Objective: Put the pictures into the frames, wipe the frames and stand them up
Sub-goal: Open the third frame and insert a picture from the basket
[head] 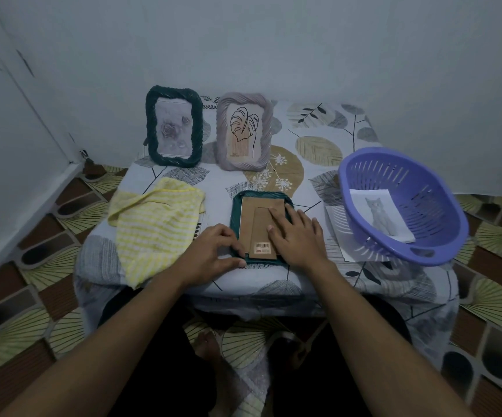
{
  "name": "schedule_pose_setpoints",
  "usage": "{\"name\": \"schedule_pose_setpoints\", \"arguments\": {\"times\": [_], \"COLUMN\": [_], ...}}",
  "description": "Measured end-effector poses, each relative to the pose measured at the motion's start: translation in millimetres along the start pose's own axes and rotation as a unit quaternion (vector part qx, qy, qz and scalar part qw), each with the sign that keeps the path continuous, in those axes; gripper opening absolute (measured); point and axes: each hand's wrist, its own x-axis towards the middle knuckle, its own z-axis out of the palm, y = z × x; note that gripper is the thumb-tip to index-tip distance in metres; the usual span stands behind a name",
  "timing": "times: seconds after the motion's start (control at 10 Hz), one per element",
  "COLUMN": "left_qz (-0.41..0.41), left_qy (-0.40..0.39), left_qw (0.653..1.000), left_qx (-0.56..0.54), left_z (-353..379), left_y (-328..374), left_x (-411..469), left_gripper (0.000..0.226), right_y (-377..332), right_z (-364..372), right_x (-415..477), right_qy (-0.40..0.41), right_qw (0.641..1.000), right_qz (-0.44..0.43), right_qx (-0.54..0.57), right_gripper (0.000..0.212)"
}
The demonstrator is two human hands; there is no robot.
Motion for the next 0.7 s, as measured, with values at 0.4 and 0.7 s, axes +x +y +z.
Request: {"name": "schedule_pose_setpoints", "arguments": {"times": [0.4, 0.7], "left_qz": [-0.095, -0.150], "left_qy": [0.056, -0.003], "left_qw": [0.990, 0.954], "left_qx": [0.089, 0.259], "left_z": [2, 29], "left_y": [0, -5], "left_x": [47, 62], "left_gripper": [0.078, 0.095], "right_y": [1, 1], "right_z": [0, 2], "right_x": [0, 1], "right_qy": [-0.006, 0.004], "right_qw": [1.000, 1.000], "right_qz": [0.001, -0.003], "right_qx": [-0.001, 0.006], "right_gripper": [0.055, 0.055]}}
